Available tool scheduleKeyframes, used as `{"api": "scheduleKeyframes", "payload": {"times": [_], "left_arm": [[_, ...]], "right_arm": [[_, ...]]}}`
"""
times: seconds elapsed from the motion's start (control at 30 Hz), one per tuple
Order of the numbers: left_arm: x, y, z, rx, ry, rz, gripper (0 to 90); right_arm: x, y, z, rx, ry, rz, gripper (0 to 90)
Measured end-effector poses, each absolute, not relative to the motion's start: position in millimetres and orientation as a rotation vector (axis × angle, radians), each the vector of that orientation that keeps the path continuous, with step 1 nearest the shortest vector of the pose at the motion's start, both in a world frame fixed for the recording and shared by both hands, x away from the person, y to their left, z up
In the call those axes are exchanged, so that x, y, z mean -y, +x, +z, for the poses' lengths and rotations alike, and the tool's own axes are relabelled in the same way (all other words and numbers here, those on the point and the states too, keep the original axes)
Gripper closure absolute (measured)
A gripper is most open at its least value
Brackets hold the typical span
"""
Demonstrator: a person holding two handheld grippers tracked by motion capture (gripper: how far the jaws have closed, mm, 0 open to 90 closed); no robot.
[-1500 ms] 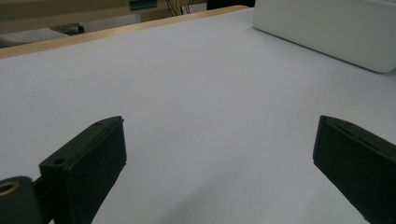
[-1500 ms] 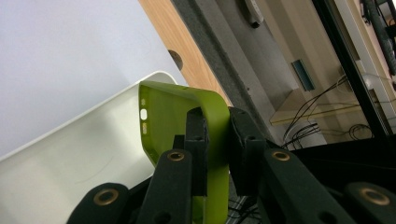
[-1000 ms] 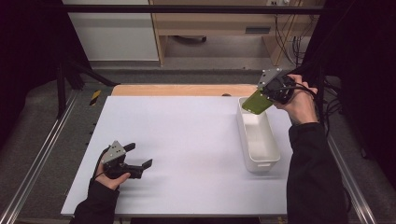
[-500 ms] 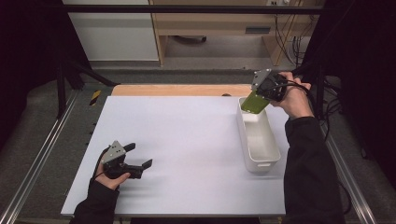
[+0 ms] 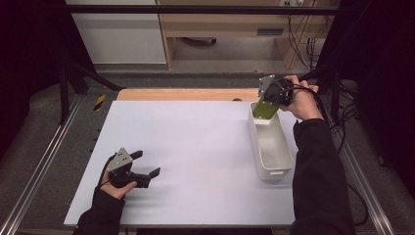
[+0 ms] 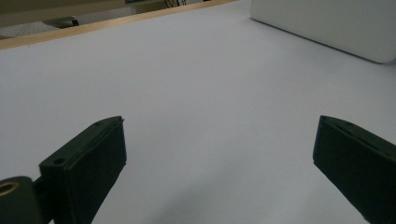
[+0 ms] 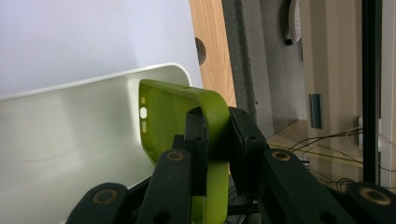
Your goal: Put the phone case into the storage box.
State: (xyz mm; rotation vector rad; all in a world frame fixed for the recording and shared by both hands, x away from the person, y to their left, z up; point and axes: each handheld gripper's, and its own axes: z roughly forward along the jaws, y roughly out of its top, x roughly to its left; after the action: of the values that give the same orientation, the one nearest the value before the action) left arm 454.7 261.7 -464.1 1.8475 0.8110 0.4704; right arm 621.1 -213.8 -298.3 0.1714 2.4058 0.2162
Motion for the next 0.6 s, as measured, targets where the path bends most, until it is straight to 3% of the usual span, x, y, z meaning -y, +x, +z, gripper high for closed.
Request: {"api": "scheduleKeyframes", "payload": {"times": [0.6], "left_arm": [[-260.5, 455.7, -466.4, -0.810, 1.868, 0.463, 2.4]], "right_arm": [[204.8, 635.9, -317.0, -2.433, 0.065, 0.143, 78.9]]}}
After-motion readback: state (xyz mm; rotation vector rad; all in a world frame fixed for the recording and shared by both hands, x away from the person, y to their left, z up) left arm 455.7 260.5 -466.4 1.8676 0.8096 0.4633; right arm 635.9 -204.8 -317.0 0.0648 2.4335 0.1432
